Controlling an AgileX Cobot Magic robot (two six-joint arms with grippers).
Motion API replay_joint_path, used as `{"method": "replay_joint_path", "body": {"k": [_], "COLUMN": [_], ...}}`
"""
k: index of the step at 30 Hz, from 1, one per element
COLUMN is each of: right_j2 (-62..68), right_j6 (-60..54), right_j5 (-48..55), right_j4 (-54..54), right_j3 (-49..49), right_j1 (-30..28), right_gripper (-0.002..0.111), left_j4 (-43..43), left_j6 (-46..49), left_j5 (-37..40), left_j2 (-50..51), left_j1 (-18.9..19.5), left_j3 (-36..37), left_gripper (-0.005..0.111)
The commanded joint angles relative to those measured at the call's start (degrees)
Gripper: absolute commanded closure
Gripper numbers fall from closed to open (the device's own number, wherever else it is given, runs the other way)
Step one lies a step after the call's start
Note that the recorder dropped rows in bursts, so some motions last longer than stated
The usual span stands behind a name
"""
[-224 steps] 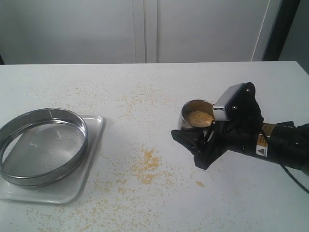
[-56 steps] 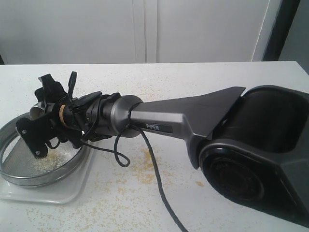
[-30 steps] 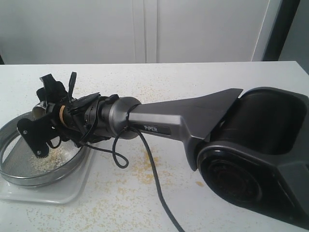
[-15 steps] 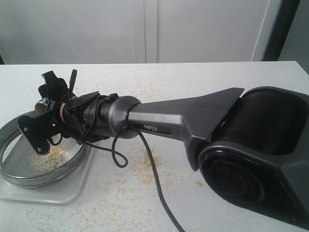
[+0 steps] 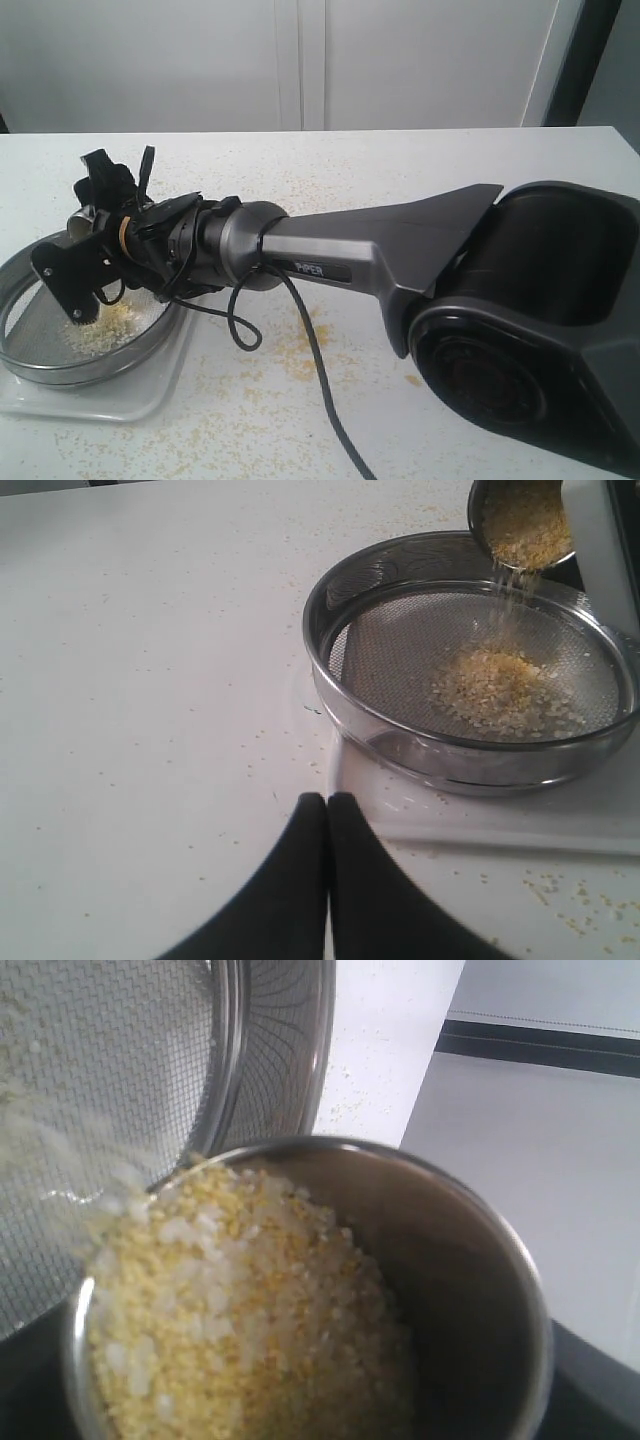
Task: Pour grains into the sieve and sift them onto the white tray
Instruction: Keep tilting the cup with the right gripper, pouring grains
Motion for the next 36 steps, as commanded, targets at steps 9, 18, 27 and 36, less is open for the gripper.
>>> {"method": "replay_joint_path", "body": {"k": [9,18,27,36], "right_j2": [-1.3,-1.3,-1.3,-1.3], "right_j6": [-1.1,-2.4,-4.1,-5.6], "right_j5": [0.3,0.2,0.2,0.3], "right_j4": [-0.1,-0.1,-0.2,-0.4], "right_j3": [-0.4,-0.4,-0.4,-0.4], "right_j1": [0.7,0.7,0.7,0.7], "right_gripper": [0.108,0.108,0.108,0.108], "left_j4": [-0.2,-0.2,-0.2,-0.2], "left_j6": [-0.1,-0.1,-0.1,-0.1], "left_j5": [-0.2,-0.2,-0.2,-0.2], "left_j2": [-0.2,-0.2,-0.2,-0.2], "left_j1": [-0.3,-0.3,-0.3,-0.3], "left_j3": [0.2,0.2,0.2,0.2], "left_gripper": [0.106,0.106,0.106,0.106]}}
